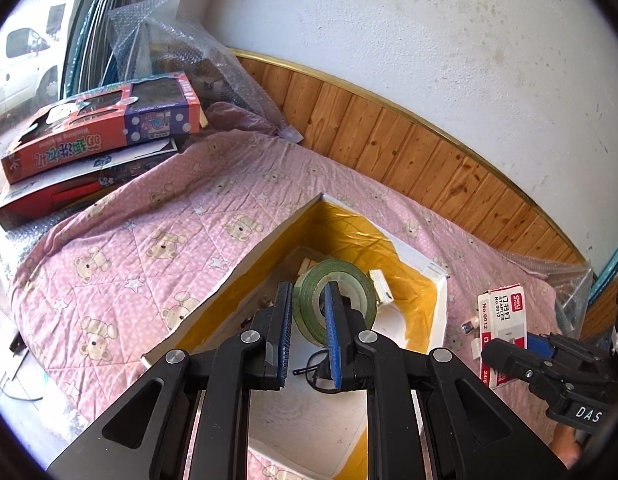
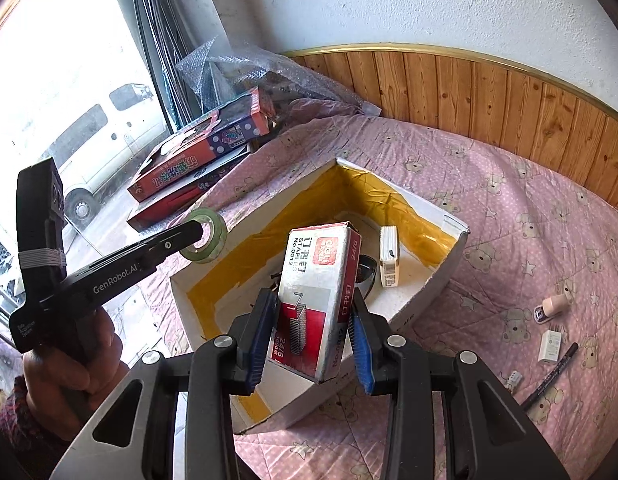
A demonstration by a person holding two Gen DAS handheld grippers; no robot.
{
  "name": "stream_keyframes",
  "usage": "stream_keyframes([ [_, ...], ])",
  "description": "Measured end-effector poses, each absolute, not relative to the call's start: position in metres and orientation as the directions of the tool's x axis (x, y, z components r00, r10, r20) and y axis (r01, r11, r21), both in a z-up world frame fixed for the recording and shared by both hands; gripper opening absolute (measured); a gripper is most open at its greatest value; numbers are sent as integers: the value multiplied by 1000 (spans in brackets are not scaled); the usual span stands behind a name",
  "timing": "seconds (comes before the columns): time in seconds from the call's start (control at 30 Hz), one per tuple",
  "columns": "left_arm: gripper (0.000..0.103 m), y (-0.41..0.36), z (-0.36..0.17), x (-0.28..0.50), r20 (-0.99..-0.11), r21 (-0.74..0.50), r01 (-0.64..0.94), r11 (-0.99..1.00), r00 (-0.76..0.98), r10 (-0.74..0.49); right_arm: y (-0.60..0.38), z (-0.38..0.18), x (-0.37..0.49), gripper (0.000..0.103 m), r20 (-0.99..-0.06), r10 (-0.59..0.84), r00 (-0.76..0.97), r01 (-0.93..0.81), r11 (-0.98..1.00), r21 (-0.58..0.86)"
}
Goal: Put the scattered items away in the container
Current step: 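Lift the tape roll and staple box with both tools and carry them over the cardboard box, then lower the tape roll and staple box into the box and open both tools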
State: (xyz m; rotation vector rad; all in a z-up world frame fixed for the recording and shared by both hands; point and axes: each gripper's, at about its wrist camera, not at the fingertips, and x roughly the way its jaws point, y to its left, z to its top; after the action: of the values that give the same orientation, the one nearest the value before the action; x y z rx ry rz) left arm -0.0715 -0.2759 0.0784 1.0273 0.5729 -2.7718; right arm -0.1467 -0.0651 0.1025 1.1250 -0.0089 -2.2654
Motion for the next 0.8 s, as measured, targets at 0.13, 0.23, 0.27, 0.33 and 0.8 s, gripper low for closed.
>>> stream_keyframes([
  [0.13, 15, -290, 75, -76, -658, -327, 266, -907, -753, 17, -66, 95, -159, 38, -717, -540, -442, 498, -812, 305],
  [0.23, 15, -299, 74, -78, -657, -351, 268, -897, -753, 32, -70, 89, -169, 38, -718, -551, -425, 488, -807, 332],
  [0.27, 15, -301, 73, -79, -656, -352, 266, -897, -754, 34, -72, 87, -172, 38, -720, -553, -420, 487, -807, 335],
  [0.33, 15, -301, 71, -81, -659, -351, 252, -902, -751, 47, -77, 84, -179, 38, -725, -553, -411, 487, -805, 338],
  [0.8, 16, -239, 31, -97, -770, -263, 67, -962, -615, 168, -104, 62, -237, 38, -818, -430, -383, 502, -840, 207],
])
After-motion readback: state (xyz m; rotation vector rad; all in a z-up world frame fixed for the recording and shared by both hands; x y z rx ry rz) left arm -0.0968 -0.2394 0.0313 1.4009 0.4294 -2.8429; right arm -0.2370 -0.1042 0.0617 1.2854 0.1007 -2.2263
